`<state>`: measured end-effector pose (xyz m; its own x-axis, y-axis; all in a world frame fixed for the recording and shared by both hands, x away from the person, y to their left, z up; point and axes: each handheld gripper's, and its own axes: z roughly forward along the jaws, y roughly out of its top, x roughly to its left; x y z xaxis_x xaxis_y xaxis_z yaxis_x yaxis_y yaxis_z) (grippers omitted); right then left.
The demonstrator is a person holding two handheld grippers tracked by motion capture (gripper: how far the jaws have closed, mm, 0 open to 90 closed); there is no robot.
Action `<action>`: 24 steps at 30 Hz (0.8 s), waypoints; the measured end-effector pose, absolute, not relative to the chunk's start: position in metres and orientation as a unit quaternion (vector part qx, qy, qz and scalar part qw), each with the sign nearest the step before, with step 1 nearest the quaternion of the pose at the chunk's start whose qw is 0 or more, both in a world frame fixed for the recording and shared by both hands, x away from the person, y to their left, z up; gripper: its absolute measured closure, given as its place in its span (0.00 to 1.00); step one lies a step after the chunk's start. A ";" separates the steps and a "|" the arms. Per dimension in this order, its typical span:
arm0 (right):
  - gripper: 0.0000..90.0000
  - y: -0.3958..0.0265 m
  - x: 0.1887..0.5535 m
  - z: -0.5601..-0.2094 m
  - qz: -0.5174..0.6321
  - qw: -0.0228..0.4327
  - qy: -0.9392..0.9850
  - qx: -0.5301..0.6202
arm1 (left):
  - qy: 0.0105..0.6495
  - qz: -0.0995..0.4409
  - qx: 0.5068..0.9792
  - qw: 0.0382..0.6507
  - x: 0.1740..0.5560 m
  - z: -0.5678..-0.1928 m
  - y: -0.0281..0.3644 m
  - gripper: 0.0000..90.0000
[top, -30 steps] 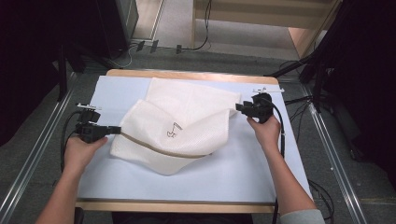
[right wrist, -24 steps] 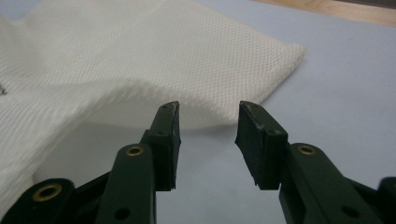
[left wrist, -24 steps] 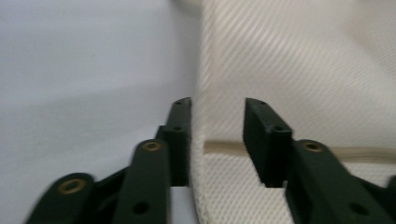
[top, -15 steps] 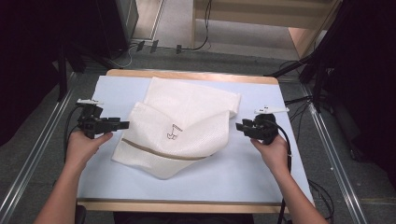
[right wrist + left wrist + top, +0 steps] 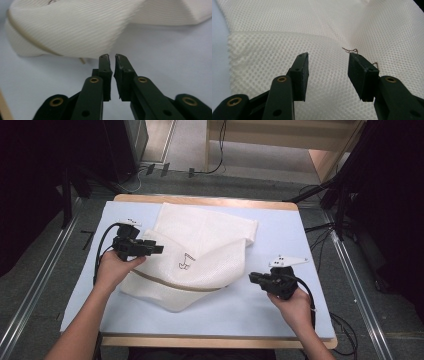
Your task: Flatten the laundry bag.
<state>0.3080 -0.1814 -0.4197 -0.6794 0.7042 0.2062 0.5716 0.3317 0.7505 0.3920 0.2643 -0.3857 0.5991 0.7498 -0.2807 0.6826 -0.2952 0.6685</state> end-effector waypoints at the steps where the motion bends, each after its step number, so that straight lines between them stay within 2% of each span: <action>1: 0.97 -0.181 0.308 -0.420 0.424 0.078 0.812 0.393 | 0.445 0.043 0.804 0.391 0.392 -0.385 0.262 0.59; 10: 1.00 -0.137 0.301 -0.430 0.411 0.047 0.842 0.346 | 0.408 0.036 0.818 0.404 0.377 -0.374 0.240 0.58; 15: 1.00 -0.112 0.324 -0.430 0.411 0.063 0.842 0.342 | 0.386 0.035 0.825 0.411 0.367 -0.369 0.226 0.54; 24: 1.00 -0.088 0.366 -0.430 0.424 0.065 0.834 0.347 | 0.366 0.025 0.837 0.407 0.360 -0.371 0.205 0.50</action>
<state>0.3659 -0.0876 -0.4296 -0.7514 0.6330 0.1864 0.5234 0.3997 0.7525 0.3596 0.2050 -0.3706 0.7310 0.6327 -0.2555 0.5917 -0.4012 0.6992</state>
